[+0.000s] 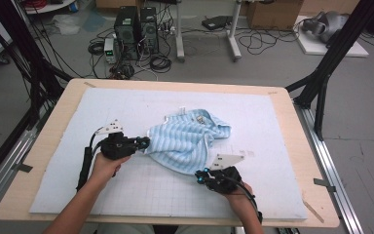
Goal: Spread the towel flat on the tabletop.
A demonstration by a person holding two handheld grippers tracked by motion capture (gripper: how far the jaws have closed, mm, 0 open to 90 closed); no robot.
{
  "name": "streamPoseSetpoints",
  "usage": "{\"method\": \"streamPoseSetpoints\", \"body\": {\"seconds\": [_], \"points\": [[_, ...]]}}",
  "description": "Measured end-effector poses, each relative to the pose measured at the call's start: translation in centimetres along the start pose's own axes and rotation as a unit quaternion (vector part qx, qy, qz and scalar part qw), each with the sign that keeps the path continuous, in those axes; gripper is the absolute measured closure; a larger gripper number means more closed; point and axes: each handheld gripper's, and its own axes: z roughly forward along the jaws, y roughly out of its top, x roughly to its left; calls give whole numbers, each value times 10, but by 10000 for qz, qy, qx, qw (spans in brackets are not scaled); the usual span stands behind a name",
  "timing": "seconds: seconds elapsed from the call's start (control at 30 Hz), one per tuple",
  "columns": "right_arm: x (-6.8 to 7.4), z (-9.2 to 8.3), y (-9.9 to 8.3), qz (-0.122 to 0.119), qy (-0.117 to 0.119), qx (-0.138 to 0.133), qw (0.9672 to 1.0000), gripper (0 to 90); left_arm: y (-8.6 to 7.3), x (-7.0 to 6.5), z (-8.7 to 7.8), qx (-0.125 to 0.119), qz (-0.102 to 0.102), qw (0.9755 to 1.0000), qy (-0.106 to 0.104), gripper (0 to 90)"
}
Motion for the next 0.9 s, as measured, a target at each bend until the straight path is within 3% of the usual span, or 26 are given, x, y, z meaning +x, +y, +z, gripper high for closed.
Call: {"method": "streamPoseSetpoints", "body": {"seconds": [0.17, 0.27, 0.37, 0.5, 0.6, 0.7, 0.77, 0.8, 0.9], "points": [[0, -28, -18, 54, 63, -72, 9999, 841, -3, -6, 5, 250, 87, 9996, -11, 789], [-1, -39, -26, 78, 115, -55, 9999, 839, -4, -7, 6, 379, 69, 9992, 132, 624], [-3, -52, -34, 176, -38, -100, 9998, 838, -4, -11, 5, 430, 245, 9986, 203, 592], [-10, -68, -42, 425, -379, -289, 9980, 838, -5, -14, 6, 434, 301, 9984, 224, 540], [-13, -72, -47, 540, -274, -164, 9980, 828, -7, -13, 11, 589, 306, 9972, 349, 488], [-12, -72, -48, 655, -56, -223, 9976, 683, -10, -12, 17, 663, 331, 9958, 531, 461], [-14, -70, -44, 813, -118, -402, 9958, 545, -11, -10, 22, 676, 259, 9950, 691, 435], [-15, -68, -40, 883, -243, -437, 9948, 492, -12, -10, 26, 709, 244, 9941, 778, 421], [-16, -54, -26, 865, -788, -364, 9925, 452, -17, -9, 37, 1036, 334, 9892, 981, 417]]}}
